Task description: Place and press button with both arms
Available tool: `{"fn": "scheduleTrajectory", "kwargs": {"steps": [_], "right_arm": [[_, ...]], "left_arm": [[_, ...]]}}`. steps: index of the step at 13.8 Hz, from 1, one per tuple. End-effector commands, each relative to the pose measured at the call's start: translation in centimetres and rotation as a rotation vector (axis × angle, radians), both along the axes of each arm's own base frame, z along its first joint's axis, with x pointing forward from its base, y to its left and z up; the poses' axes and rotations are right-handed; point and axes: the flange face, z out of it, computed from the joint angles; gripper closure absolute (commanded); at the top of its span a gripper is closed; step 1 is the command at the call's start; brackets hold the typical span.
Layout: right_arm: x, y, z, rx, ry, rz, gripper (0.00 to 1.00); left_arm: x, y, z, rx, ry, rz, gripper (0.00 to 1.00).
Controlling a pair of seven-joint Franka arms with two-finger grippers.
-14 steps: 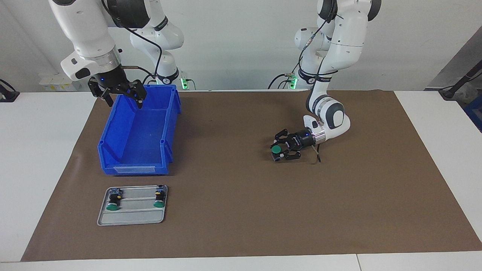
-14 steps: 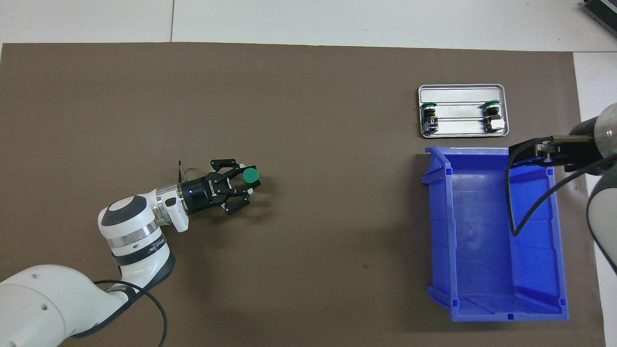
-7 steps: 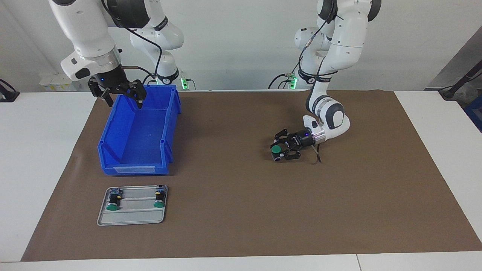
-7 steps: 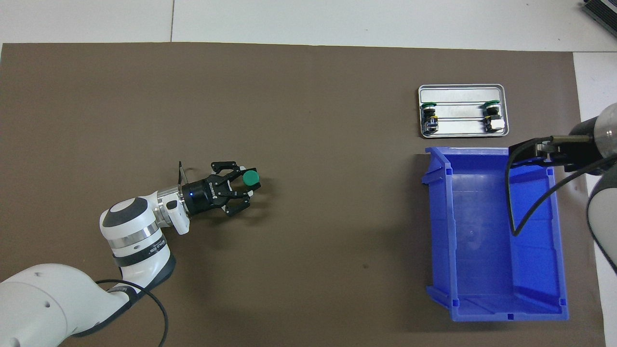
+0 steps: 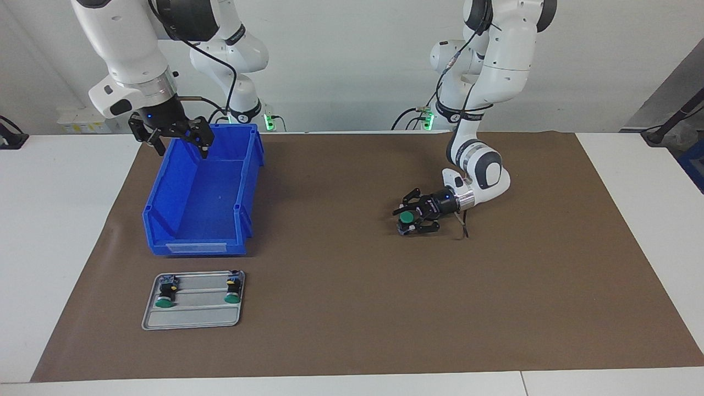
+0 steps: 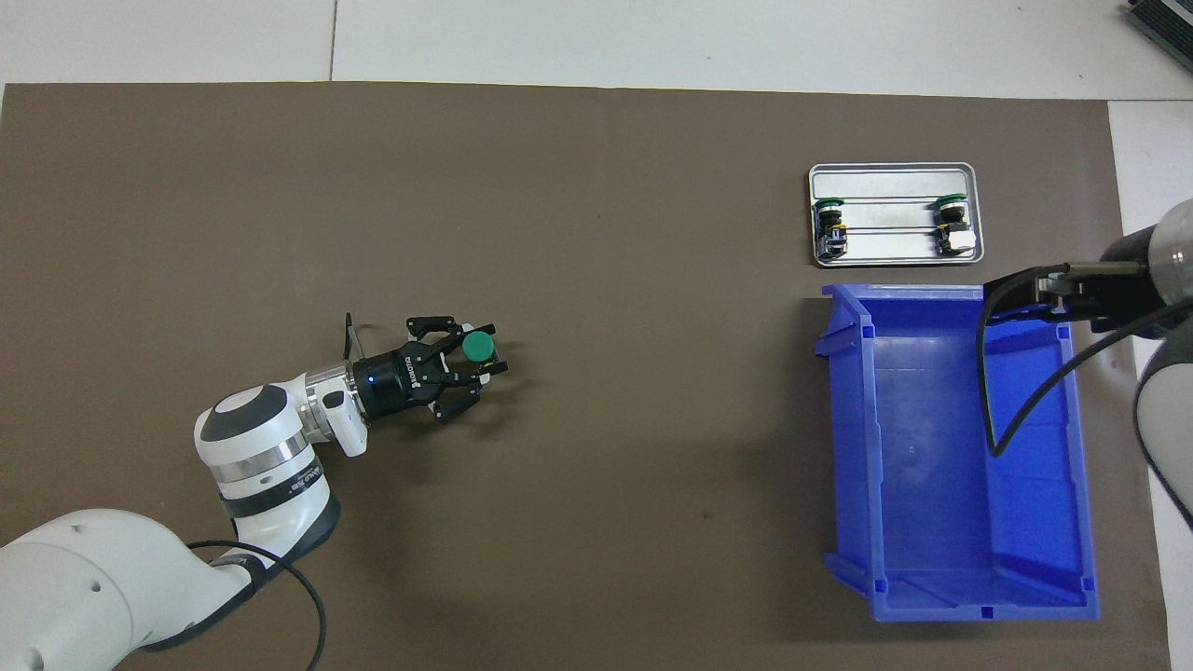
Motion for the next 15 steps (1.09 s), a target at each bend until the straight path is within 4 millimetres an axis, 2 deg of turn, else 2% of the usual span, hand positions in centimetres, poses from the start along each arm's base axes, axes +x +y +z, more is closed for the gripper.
{"fn": "scheduleTrajectory", "kwargs": {"steps": [1, 3, 5, 9, 15], "right_arm": [[-0.3, 0.0, 0.2, 0.020, 0.000, -0.011, 0.00], [-0.3, 0.0, 0.2, 0.020, 0.000, -0.009, 0.00], [-0.3, 0.0, 0.2, 0.020, 0.000, -0.011, 0.00], [-0.2, 0.0, 0.1, 0.020, 0.002, -0.009, 0.00], [-0.3, 0.0, 0.2, 0.022, 0.000, -0.011, 0.00]], "left_arm": [[-0.3, 0.4, -0.5, 0.000, -0.011, 0.016, 0.37], [-0.3, 0.5, -0.5, 0.002, -0.009, 0.018, 0.09], [-0.4, 0.5, -0.5, 0.002, -0.006, 0.019, 0.01], [-0.6, 0.3, -0.7, 0.001, 0.007, 0.013, 0.01], [-0.7, 1.7, -0.5, -0.008, 0.051, 0.028, 0.01]]}}
